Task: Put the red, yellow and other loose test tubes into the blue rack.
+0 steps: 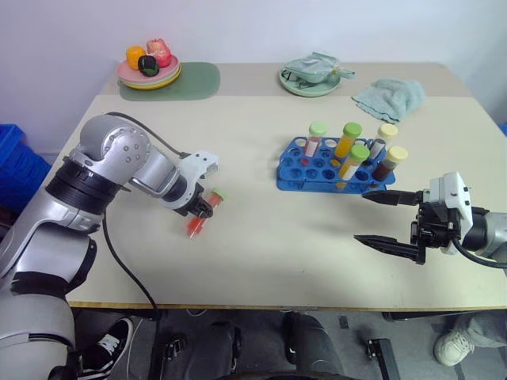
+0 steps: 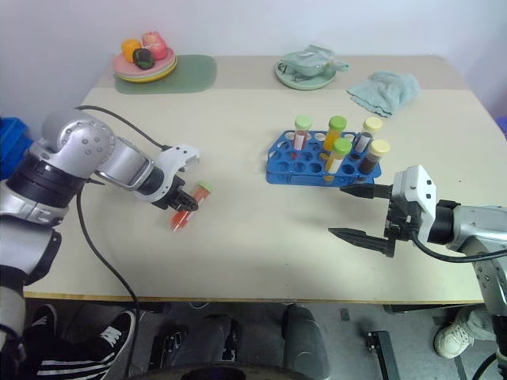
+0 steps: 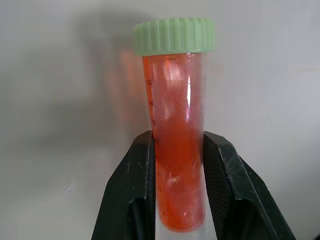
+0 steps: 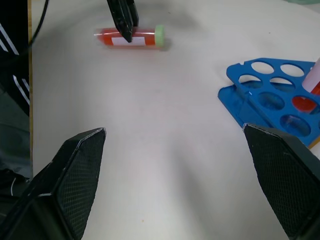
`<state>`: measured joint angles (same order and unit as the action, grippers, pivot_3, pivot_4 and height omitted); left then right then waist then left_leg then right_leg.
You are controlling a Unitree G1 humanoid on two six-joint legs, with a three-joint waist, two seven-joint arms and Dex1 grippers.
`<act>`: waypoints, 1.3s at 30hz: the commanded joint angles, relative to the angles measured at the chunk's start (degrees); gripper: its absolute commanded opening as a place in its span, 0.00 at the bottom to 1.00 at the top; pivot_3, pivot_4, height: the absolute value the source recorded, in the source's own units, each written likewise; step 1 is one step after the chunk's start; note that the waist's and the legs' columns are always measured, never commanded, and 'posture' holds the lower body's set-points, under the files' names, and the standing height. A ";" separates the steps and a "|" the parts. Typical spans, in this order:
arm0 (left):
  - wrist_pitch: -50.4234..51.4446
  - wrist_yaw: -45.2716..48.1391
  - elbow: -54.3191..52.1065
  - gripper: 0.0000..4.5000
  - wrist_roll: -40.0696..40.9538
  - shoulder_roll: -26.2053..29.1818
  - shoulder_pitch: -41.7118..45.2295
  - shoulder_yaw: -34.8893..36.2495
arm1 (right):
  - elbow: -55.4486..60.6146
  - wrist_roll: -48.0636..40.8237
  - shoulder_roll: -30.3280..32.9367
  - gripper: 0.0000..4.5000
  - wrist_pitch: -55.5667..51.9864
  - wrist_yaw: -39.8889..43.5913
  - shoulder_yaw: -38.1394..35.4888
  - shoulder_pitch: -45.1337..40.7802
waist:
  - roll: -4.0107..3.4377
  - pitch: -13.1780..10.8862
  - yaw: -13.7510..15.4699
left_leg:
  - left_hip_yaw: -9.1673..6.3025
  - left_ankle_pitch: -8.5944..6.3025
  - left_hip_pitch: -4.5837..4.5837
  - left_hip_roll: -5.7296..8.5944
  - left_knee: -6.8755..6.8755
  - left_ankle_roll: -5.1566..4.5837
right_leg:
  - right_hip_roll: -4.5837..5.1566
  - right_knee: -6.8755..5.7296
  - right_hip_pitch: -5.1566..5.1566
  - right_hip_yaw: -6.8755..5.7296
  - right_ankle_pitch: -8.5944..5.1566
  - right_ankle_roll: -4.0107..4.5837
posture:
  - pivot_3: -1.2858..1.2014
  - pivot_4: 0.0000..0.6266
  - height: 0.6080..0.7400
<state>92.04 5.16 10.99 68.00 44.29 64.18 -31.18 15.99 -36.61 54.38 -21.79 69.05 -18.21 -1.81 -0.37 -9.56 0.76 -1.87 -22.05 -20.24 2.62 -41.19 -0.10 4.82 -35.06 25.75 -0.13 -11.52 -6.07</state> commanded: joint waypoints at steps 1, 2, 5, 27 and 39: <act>0.46 2.46 -0.98 0.20 -3.32 -0.22 0.17 1.45 | 1.03 -1.07 -0.23 1.00 -0.04 0.20 -0.38 -1.53 | 0.00 0.00 -0.13 | 0.01 0.00 0.00 0.00 0.01 0.00 | -0.02 0.00 0.01 0.00 0.00 0.00 | 0.52 0.24 1.00; 0.46 2.71 -0.36 0.20 -3.88 -0.47 0.02 1.55 | 0.88 -1.01 -0.25 1.00 -0.05 0.27 -0.27 -1.77 | 0.00 0.00 -0.14 | 0.01 0.00 0.01 0.00 0.02 0.00 | -0.03 0.00 0.01 0.00 0.00 0.00 | 0.52 0.24 1.00; 0.46 3.72 1.06 0.20 -5.49 -0.82 -0.46 1.88 | 0.69 -0.90 -0.29 1.00 -0.13 0.38 -0.13 -2.10 | 0.00 0.00 -0.12 | 0.01 0.00 0.01 -0.01 0.02 0.00 | -0.04 0.00 0.01 0.00 0.00 0.00 | 0.52 0.24 1.00; 0.46 12.38 4.21 0.99 -18.39 -3.48 0.70 1.11 | 1.47 -0.82 -0.73 1.00 -0.49 -0.42 -0.34 -1.56 | 0.00 0.01 -0.01 | 0.01 0.00 0.01 0.00 0.02 -0.01 | -0.04 -0.03 0.00 0.00 0.00 0.00 | 0.52 0.24 1.00; 0.45 19.26 5.95 0.70 -28.62 -8.07 2.23 0.06 | 2.07 -0.66 -1.46 1.00 -0.44 -1.28 -0.51 -1.27 | 0.00 0.01 -0.01 | -0.01 0.00 0.07 0.10 0.01 -0.01 | -0.04 -0.04 -0.10 -0.01 0.00 0.00 | 0.52 0.24 1.00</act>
<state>92.05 23.09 17.35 40.71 36.61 65.42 -30.98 16.07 -36.73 53.19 -22.61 67.95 -17.97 -3.13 -0.37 -9.55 0.76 -1.87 -22.05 -20.18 2.71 -41.18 -0.12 4.78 -35.10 25.65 -0.14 -11.52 -6.07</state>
